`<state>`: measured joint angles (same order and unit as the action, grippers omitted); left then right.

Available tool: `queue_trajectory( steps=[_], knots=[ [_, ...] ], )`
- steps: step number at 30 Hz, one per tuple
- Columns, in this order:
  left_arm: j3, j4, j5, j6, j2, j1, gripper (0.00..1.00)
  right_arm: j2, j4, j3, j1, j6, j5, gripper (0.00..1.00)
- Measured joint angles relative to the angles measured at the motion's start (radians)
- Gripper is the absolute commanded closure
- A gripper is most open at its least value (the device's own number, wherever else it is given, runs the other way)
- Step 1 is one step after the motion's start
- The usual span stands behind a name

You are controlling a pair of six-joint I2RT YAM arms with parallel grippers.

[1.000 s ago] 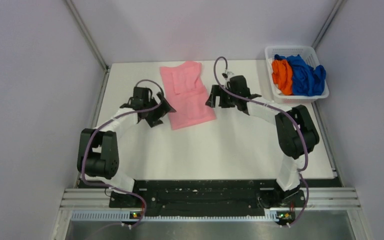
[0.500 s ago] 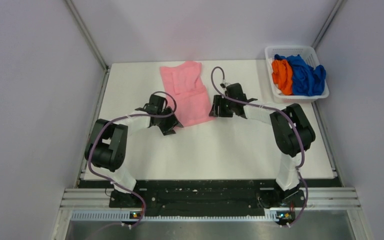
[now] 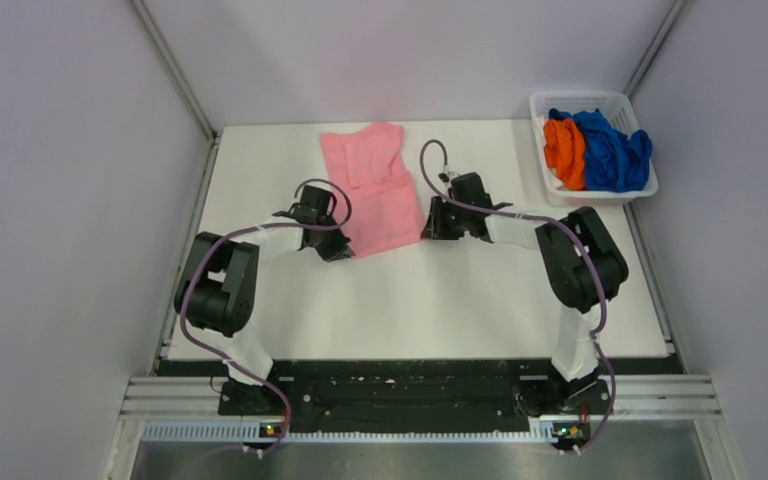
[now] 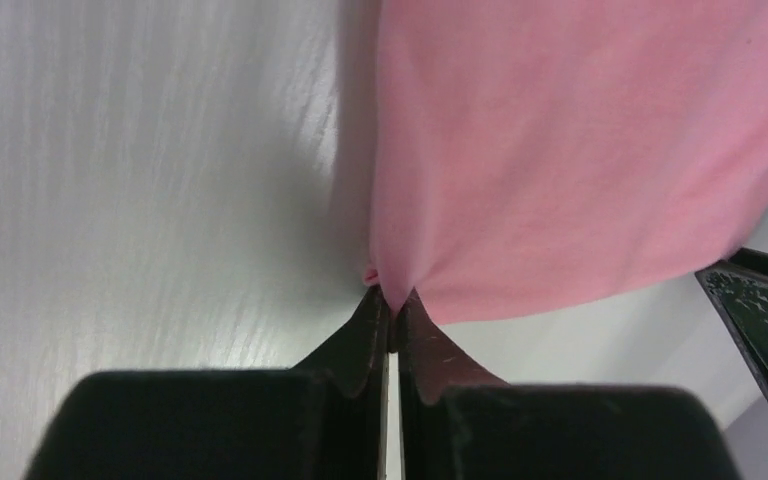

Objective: Fold and stack the t-shirts
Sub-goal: Grab one side of the 2/3 rectangular tshirt with both arms, then fold the long partially folded tshirt into a neat square

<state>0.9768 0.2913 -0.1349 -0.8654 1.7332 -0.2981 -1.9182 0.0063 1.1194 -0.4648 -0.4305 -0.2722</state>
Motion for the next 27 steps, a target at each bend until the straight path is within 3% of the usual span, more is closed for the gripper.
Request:
queue_trajectory(
  steps=[1, 2, 10, 16, 21, 27],
  knots=[
    [0.000, -0.001, 0.002, -0.010, 0.005, 0.000, 1.00, 0.000, -0.001, -0.002, 0.000, 0.001, -0.002, 0.99],
    [0.000, -0.006, -0.002, -0.006, 0.006, 0.001, 1.00, 0.000, -0.006, -0.004, -0.002, 0.002, -0.003, 1.00],
    [-0.075, 0.024, 0.008, -0.004, -0.077, -0.024, 1.00, 0.092, -0.030, -0.127, -0.023, 0.000, -0.059, 1.00],
    [-0.203, 0.229, 0.019, 0.002, -0.410, -0.122, 1.00, 0.407, -0.289, -0.257, -0.032, 0.056, -0.171, 1.00],
    [-0.177, 0.368, -0.009, 0.006, -0.618, -0.143, 1.00, 0.626, -0.416, -0.276, -0.032, 0.060, -0.284, 1.00],
    [-0.056, 0.379, -0.023, 0.061, -0.644, -0.150, 1.00, 0.694, -0.507, -0.211, -0.018, 0.071, -0.289, 1.00]
  ],
)
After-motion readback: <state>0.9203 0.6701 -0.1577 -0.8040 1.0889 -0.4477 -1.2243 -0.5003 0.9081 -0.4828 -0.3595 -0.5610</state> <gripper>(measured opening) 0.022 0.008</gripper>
